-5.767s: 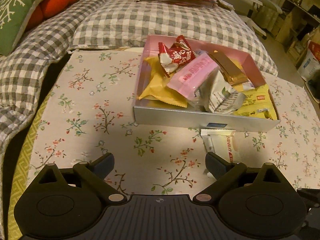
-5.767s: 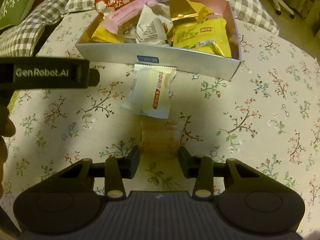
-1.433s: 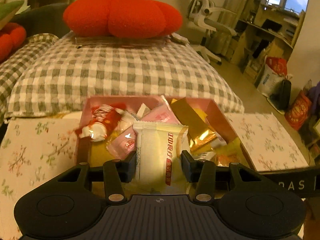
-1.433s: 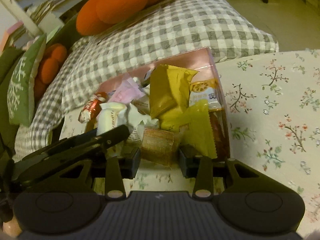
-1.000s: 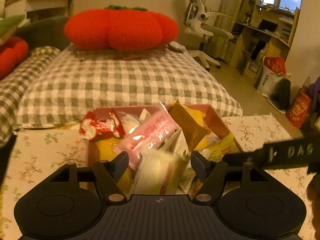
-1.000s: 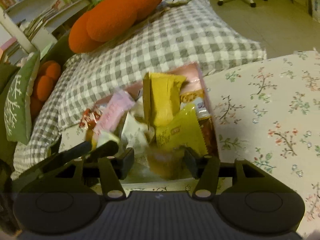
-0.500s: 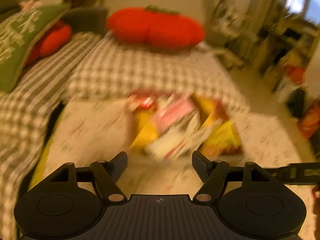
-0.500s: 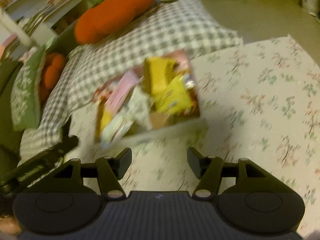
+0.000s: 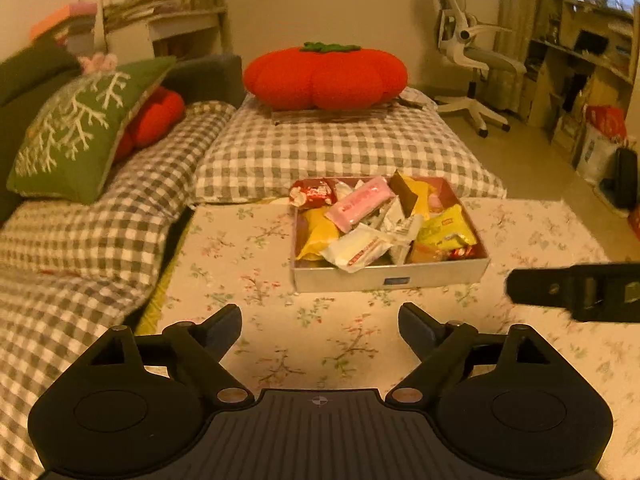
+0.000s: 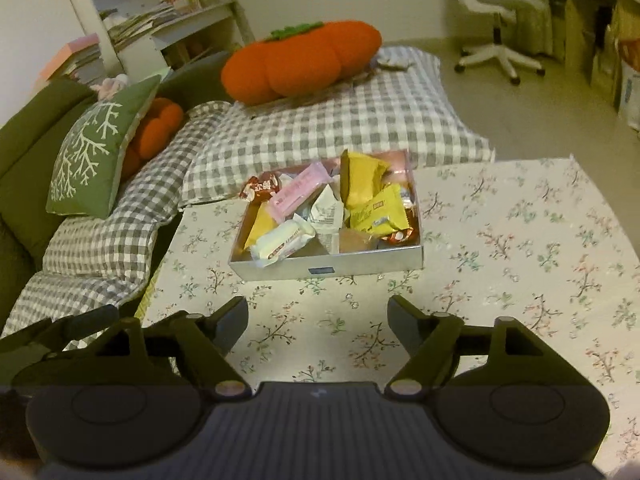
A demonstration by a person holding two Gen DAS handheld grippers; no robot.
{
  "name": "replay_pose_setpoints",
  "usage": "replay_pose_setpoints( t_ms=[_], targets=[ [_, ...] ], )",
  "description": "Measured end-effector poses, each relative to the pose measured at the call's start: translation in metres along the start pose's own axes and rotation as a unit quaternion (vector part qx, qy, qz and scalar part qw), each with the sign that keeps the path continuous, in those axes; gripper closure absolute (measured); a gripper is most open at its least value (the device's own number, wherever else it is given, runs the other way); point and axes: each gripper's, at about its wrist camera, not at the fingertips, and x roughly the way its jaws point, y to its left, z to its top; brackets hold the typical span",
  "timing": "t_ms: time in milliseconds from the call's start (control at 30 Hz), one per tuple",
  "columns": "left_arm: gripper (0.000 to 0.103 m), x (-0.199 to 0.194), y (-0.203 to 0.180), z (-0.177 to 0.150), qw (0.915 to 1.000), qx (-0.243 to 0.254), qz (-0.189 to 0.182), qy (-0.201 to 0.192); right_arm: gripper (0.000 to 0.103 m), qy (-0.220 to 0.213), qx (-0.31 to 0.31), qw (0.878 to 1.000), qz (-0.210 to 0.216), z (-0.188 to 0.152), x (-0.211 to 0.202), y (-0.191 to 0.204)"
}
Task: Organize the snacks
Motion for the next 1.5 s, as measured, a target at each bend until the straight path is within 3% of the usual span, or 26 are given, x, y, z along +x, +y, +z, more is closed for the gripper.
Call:
replay_pose_setpoints(
  t_ms=[133,300,533,1500],
  targets=[
    [0.014,-0.005,0.004,-0.001,0.9999,-0.01,0.003,-0.007,0.018,-0.005,-0.018,1.0,-0.016,-0.004,-0.005,0.001],
    [0.004,-0.014,0.003,-0.004,0.9996,-0.021,0.003,-0.02,0.011,0.005,-0.034,0.999,-0.025,-0.014,-0.007,0.0],
    [0.0,-0.008,0.006,-0.004,0.9995,-0.027,0.015,-0.005,0.002,0.009,-0.049,0.997,-0.056,-0.017,-0.003,0.001],
    [0.0,-0.002,0.005,-0.003,0.9997,-0.016,0.015,0.007,0.001,0.013,-0.06,0.996,-0.07,-0.022,0.003,0.012]
  ],
)
